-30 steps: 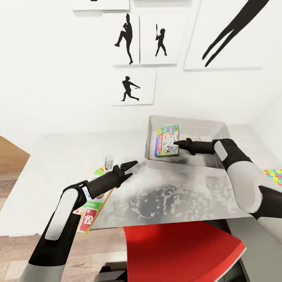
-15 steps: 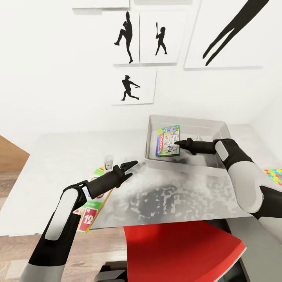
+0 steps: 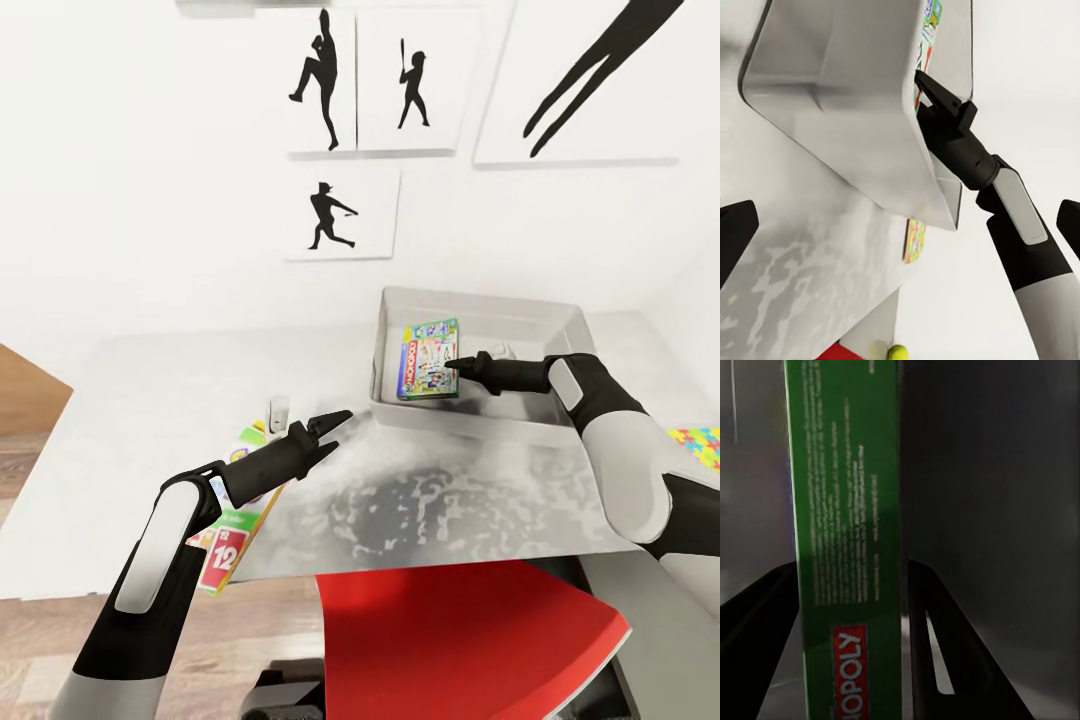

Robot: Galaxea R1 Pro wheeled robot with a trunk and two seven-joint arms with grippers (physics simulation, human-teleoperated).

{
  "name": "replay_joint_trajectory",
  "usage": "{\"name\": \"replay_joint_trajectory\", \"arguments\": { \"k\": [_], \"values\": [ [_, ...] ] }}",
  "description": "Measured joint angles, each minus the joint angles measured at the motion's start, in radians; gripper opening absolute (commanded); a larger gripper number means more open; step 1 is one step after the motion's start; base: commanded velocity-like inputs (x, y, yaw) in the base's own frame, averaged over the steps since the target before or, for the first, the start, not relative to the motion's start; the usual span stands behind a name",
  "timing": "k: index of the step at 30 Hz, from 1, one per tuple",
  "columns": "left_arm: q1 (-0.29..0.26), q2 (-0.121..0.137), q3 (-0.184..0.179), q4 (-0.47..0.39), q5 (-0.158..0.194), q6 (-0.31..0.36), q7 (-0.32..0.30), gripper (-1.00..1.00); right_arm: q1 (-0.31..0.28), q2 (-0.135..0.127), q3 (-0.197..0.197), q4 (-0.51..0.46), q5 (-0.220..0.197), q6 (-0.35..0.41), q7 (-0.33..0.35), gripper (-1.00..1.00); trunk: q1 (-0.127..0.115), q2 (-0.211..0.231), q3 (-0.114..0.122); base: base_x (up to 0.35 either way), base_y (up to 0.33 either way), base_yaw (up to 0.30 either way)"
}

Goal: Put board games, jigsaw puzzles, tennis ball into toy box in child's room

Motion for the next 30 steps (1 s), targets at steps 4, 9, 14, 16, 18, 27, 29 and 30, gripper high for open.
{"name": "replay_joint_trajectory", "arguments": {
  "k": [4, 9, 14, 16, 18, 27, 29, 30],
  "values": [
    [0.0, 0.0, 0.0, 0.0, 0.0, 0.0, 0.0, 1.0, 0.0, 0.001, -0.002, 0.0, -0.01, 0.005, 0.0, -1.0, 0.0, 0.0, -0.006, 0.0, 0.0, 0.0],
    [0.0, 0.0, 0.0, 0.0, 0.0, 0.0, 0.0, 1.0, -0.001, 0.001, -0.005, -0.001, -0.025, 0.012, 0.0, -1.0, 0.0, 0.0, -0.014, 0.0, 0.0, 0.0],
    [0.0, 0.0, 0.0, 0.0, 0.0, 0.0, 0.0, 1.0, -0.001, 0.0, -0.008, -0.001, -0.038, 0.018, 0.001, -1.0, 0.0, 0.0, -0.02, 0.0, 0.0, 0.0],
    [0.0, 0.0, 0.0, 0.0, 0.0, 0.0, 0.0, 1.0, -0.001, 0.0, -0.008, -0.001, -0.04, 0.019, 0.001, -1.0, 0.0, -0.001, -0.022, 0.0, 0.0, 0.0],
    [0.0, 0.0, 0.0, 0.0, 0.0, 0.0, 0.0, 1.0, -0.001, 0.0, -0.008, -0.001, -0.042, 0.021, 0.001, -1.0, 0.0, -0.001, -0.022, 0.0, 0.0, 0.0],
    [0.0, 0.0, 0.0, 0.0, 0.0, 0.0, 0.0, 1.0, 0.0, -0.001, -0.004, -0.031, -0.031, 0.018, 0.0, -1.0, 0.0, 0.0, -0.024, 0.0, 0.0, 0.0],
    [0.0, 0.0, 0.0, 0.001, 0.0, 0.0, 0.0, 1.0, 0.0, -0.001, -0.004, -0.037, -0.029, 0.016, 0.0, -1.0, 0.0, 0.0, -0.024, 0.0, 0.0, 0.0],
    [0.0, 0.0, 0.0, 0.0, 0.0, 0.0, 0.0, 1.0, 0.0, -0.001, -0.003, -0.038, -0.028, 0.016, 0.0, -1.0, 0.0, 0.0, -0.024, 0.0, 0.0, 0.0]
  ]
}}
